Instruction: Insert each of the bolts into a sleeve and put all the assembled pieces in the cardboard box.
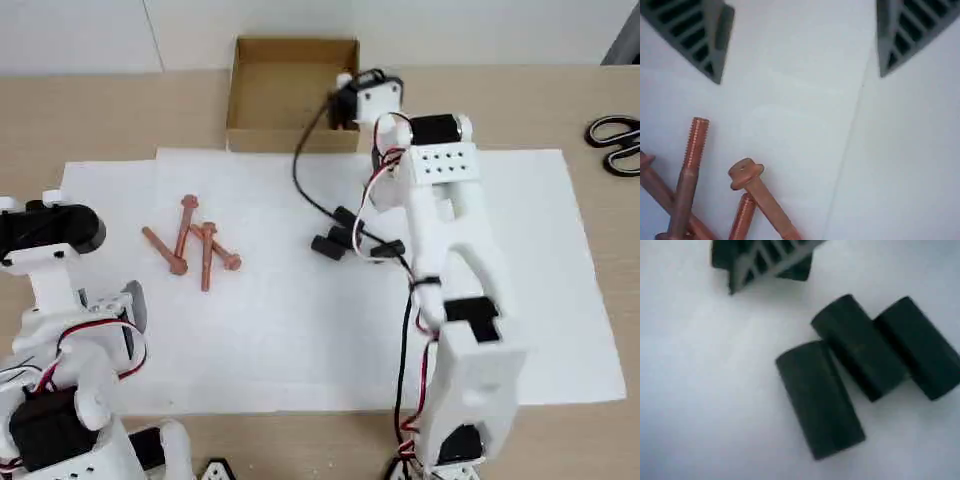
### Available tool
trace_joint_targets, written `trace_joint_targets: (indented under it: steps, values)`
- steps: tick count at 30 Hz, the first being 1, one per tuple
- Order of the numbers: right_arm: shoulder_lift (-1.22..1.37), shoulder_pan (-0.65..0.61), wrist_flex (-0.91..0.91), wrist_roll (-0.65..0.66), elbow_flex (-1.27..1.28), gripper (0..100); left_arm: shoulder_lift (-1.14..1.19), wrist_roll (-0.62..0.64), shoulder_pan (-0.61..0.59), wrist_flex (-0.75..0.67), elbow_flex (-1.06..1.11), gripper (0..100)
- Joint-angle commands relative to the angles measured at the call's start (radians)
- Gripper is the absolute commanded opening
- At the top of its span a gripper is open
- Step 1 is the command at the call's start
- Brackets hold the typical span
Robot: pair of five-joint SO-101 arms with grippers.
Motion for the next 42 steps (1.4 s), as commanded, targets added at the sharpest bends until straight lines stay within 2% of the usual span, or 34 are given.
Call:
trace_joint_targets:
  steps: [1, 8, 12, 33, 38, 40, 42]
  values:
    - [0.027, -0.012, 0.012, 0.038, -0.086, 13.9, -0.008, -0.003, -0.002, 0.000, -0.018, 19]
    - [0.094, -0.114, -0.067, 0.153, -0.097, 13.6, -0.008, -0.003, -0.002, 0.000, -0.018, 19]
    - [0.137, -0.142, -0.091, 0.170, -0.100, 13.6, -0.008, -0.003, -0.002, 0.000, -0.016, 19]
    - [0.292, -0.140, -0.166, 0.170, -0.100, 13.6, -0.008, -0.005, -0.002, 0.000, -0.013, 19]
    - [0.302, -0.108, -0.183, 0.170, -0.100, 13.5, -0.008, -0.005, -0.002, 0.000, -0.013, 19]
    - [0.302, -0.090, -0.188, 0.170, -0.100, 10.6, -0.008, -0.005, -0.002, 0.000, -0.013, 19]
    - [0.298, -0.076, -0.188, 0.169, -0.101, 2.8, -0.008, -0.005, -0.002, 0.000, -0.013, 19]
